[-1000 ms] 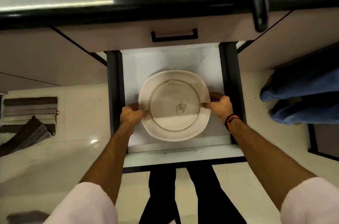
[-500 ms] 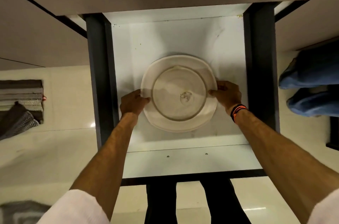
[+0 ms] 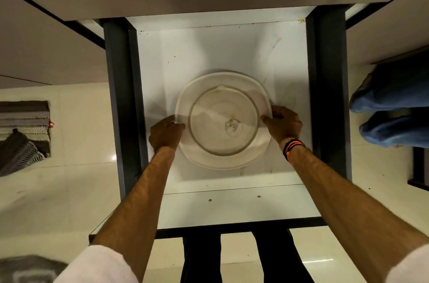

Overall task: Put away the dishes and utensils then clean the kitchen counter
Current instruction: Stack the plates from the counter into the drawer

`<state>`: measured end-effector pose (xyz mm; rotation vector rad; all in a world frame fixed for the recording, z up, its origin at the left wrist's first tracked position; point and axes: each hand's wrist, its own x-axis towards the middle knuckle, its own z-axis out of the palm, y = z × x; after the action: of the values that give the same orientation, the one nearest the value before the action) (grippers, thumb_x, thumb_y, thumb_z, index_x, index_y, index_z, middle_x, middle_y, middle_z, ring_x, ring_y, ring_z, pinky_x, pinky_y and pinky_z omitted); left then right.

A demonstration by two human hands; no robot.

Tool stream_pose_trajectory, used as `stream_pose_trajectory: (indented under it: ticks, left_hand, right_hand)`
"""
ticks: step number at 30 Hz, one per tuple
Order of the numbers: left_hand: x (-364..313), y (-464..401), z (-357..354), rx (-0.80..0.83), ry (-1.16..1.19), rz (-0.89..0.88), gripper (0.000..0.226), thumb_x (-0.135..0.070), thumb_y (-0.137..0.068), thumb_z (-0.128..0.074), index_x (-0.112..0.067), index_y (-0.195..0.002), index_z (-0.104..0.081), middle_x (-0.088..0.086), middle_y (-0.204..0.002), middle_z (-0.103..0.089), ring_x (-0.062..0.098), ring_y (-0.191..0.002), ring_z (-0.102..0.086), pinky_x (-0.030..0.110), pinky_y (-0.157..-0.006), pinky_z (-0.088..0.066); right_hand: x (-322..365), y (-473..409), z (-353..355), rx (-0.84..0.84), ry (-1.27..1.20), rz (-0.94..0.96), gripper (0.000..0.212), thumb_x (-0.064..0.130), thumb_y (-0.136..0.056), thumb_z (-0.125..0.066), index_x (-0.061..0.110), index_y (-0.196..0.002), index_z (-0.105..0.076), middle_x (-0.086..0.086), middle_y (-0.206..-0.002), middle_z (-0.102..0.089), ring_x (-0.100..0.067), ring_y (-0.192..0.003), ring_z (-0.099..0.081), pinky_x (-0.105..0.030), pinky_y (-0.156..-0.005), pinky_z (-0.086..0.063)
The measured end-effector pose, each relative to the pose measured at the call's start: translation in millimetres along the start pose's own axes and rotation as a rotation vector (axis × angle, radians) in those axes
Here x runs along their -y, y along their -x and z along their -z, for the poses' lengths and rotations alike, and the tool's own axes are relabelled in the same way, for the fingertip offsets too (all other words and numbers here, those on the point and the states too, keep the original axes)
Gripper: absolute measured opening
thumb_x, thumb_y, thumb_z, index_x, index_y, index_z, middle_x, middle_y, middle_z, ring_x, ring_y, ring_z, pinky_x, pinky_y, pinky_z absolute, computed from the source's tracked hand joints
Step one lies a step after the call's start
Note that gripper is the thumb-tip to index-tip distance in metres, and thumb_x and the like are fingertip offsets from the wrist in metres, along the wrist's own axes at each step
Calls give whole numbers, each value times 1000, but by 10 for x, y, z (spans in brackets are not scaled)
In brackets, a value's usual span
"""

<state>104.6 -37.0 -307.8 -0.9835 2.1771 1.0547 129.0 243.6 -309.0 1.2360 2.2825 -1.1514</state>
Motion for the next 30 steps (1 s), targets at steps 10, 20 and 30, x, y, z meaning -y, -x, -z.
stream_pose_trajectory:
  ticks: [10, 20, 30]
  left_hand:
    - [-184, 366, 413, 203, 180, 81, 74, -24, -77, -82, -15, -142, -48, 9, -145, -49, 28, -128, -50, 42, -109, -43]
    - [-733, 1597, 1957, 29, 408, -73, 68, -30, -76, -83, -7, -131, -53, 7, -123, -58, 23, -106, -60, 29, -88, -49]
    - [-710, 2005, 4141, -110, 541, -290, 63, -32, -84, -76, -10, -137, -50, 11, -136, -53, 22, -112, -55, 36, -97, -49]
  right_hand:
    - [476, 326, 362, 236, 113, 34, 78, 39, -73, -85, 16, -139, -50, -6, -142, -53, -23, -127, -53, -27, -103, -43]
    - [2045, 1598, 1064, 399, 143, 432, 72, 36, -78, -82, 13, -138, -50, -7, -138, -55, -23, -118, -57, -29, -92, -46]
    - [3541, 3122, 600, 384, 88, 709, 57, 34, -77, -83, 13, -125, -60, -6, -125, -62, -20, -110, -59, -36, -97, -51]
